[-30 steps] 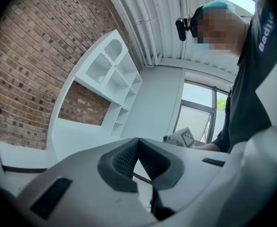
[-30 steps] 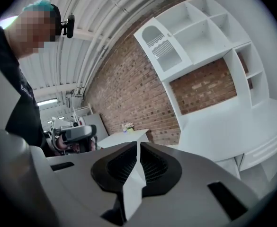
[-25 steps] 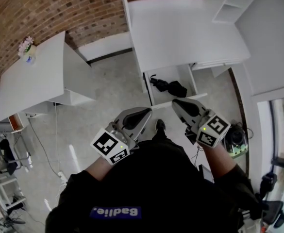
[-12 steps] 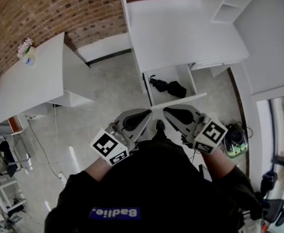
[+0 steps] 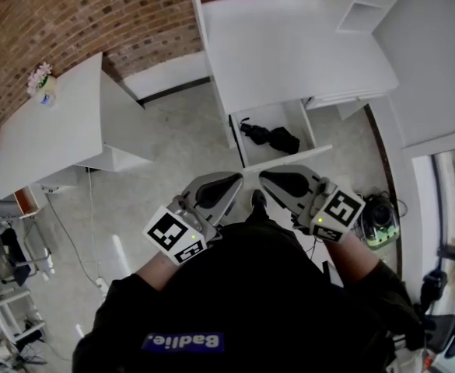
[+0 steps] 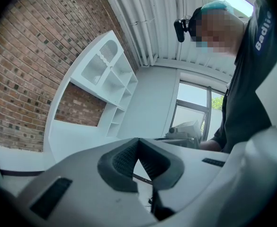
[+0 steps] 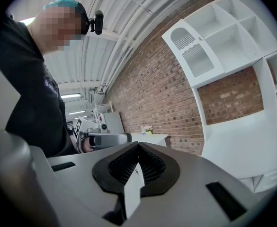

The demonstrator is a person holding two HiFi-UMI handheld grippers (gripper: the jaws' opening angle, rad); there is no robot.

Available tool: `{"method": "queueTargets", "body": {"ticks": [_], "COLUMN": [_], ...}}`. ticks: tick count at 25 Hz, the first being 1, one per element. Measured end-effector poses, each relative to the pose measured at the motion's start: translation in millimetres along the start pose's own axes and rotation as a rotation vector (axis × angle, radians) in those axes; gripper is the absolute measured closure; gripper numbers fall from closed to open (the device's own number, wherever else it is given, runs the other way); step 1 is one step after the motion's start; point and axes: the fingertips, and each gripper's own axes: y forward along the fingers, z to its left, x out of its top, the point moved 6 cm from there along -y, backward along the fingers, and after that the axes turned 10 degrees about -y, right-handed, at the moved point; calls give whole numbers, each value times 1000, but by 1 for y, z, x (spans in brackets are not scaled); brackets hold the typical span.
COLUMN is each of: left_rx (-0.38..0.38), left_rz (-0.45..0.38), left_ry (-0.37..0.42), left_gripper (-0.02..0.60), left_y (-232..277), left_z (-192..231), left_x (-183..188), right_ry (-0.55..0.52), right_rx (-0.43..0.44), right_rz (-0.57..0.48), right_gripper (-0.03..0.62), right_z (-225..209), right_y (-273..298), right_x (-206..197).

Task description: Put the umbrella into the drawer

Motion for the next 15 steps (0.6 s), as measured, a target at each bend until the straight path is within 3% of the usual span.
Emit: {"method": "queueTargets", "body": {"ticks": [15], "left_rx": [-6], "left_rz": [-1], "left_ry": [-1], "left_gripper": [584], "left_y": [-6], "left_z": [-4], "left_x": [-1], "right_ry": [-2], "right_rx": [-11], "right_rz": [3], "right_gripper": [565], "right_z": [4], "right_y": [1], "right_x": [-2]}}
